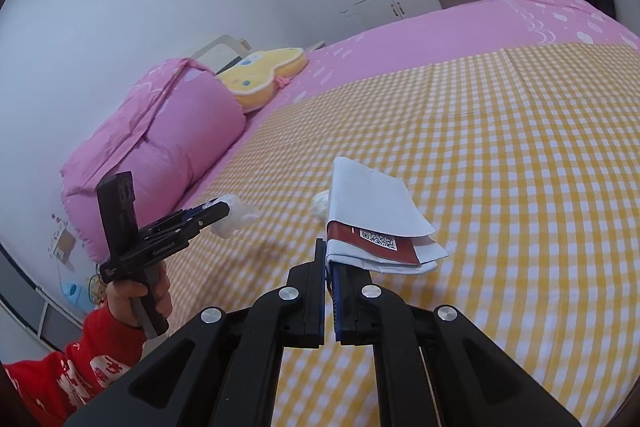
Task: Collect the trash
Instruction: 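Carry the plastic bag and white box over the pink bin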
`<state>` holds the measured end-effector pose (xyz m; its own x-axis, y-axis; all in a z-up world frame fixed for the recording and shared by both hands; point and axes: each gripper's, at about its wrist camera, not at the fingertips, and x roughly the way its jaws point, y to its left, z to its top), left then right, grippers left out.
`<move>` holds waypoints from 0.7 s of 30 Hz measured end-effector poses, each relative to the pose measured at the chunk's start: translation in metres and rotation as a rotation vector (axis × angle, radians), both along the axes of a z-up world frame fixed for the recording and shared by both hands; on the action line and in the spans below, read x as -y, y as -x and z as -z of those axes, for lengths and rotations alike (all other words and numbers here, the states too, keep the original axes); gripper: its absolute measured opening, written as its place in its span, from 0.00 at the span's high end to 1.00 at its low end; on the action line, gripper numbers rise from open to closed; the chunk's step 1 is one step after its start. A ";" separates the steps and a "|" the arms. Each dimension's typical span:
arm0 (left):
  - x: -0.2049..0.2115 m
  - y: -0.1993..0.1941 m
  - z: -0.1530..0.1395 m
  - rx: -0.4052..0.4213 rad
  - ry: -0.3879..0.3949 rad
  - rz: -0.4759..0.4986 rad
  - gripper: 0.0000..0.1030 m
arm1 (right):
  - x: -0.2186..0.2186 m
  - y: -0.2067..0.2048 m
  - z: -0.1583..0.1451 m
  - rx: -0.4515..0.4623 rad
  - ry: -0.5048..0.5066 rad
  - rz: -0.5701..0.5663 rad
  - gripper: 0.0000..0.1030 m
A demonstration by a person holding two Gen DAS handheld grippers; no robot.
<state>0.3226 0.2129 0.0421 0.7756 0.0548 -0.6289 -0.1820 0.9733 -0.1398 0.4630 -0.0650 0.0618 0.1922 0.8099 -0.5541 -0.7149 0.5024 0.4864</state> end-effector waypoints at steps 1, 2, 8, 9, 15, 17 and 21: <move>0.003 0.011 -0.001 0.008 0.007 -0.003 0.62 | 0.002 0.010 -0.002 0.005 0.001 -0.005 0.92; 0.006 0.019 -0.002 0.013 0.018 -0.007 0.62 | 0.005 0.019 -0.003 0.011 0.003 -0.010 0.93; 0.024 0.081 -0.005 0.038 0.050 -0.020 0.62 | 0.024 0.074 -0.006 0.059 0.005 -0.029 0.93; 0.027 0.090 -0.005 0.039 0.052 -0.021 0.62 | 0.027 0.082 -0.006 0.056 0.005 -0.035 0.93; 0.050 0.144 -0.004 0.057 0.077 -0.025 0.62 | 0.041 0.124 0.004 0.029 0.014 -0.059 0.93; 0.058 0.164 -0.004 0.068 0.084 -0.021 0.62 | 0.048 0.140 0.008 0.020 0.009 -0.064 0.93; 0.077 0.197 0.005 0.060 0.103 -0.011 0.62 | 0.058 0.167 0.016 0.002 0.003 -0.089 0.93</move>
